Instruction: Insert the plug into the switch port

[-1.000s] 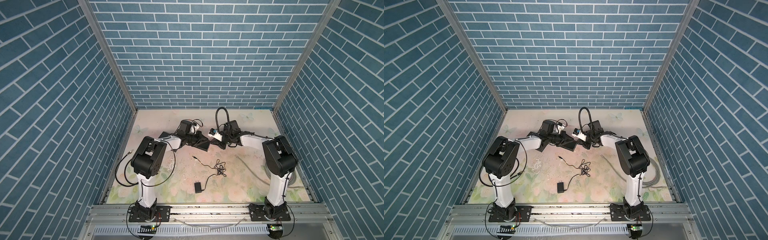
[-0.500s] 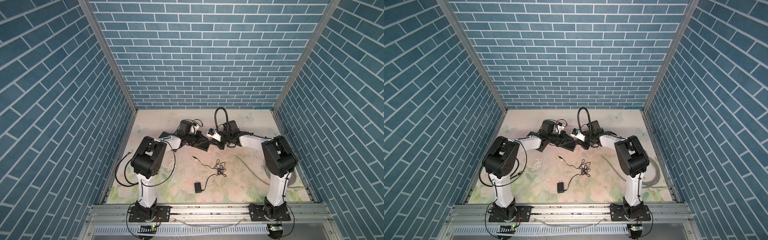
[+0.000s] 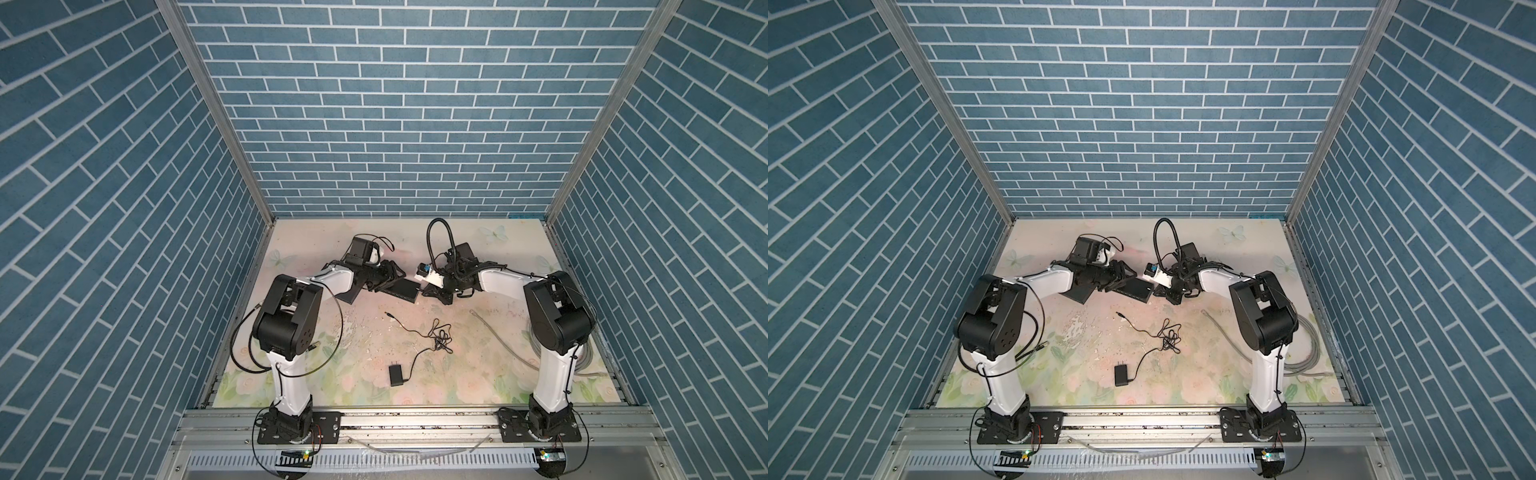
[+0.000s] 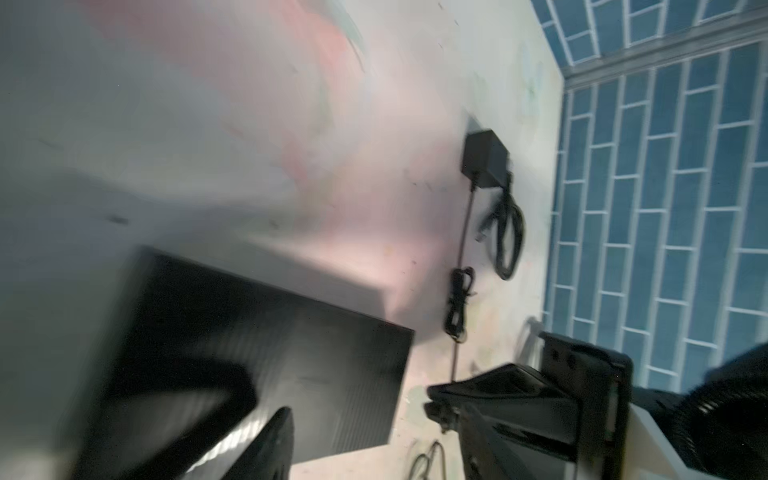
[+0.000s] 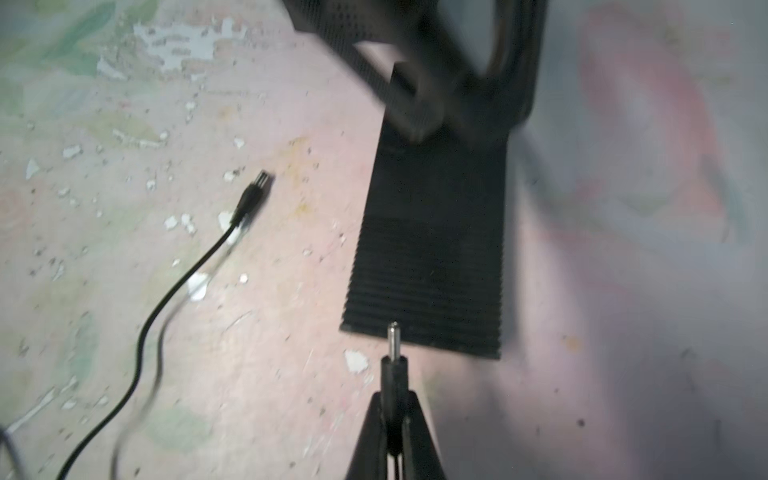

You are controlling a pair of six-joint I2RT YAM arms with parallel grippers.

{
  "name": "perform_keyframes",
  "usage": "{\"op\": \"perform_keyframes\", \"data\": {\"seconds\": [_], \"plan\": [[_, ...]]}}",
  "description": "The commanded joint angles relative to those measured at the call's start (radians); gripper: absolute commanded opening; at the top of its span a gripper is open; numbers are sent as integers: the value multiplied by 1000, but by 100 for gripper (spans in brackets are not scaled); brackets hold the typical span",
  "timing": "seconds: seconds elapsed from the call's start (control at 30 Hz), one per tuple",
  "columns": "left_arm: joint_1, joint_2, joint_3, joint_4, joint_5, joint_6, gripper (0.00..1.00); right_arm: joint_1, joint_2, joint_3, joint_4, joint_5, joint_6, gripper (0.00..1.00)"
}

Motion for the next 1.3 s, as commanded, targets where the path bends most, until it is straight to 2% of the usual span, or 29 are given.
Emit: {"op": "perform_keyframes", "data": {"seconds": [0.0, 0.13, 0.27, 0.43, 0.63, 0.87, 1.03, 1.27], "plan": [[6, -22, 106, -282, -267, 246, 69, -7, 1, 98, -251, 26, -99, 0], [9, 29, 146, -316, -311, 308, 72, -4, 5, 117, -285, 65, -72, 0], [7, 62, 145, -266, -239, 319, 74, 12, 58, 190, -382, 122, -44, 0], [-2, 82, 122, -209, -174, 325, 74, 26, 100, 241, -396, 108, 28, 0], [-6, 96, 104, -156, -102, 329, 68, 45, 178, 338, -489, 115, 62, 0], [-21, 111, 93, -178, -135, 352, 63, 45, 279, 482, -644, 106, 98, 0], [-21, 109, 76, -195, -188, 351, 63, 43, 200, 385, -595, 115, 99, 0], [-22, 104, 77, -195, -208, 348, 63, 37, 183, 383, -659, 135, 106, 0]]}}
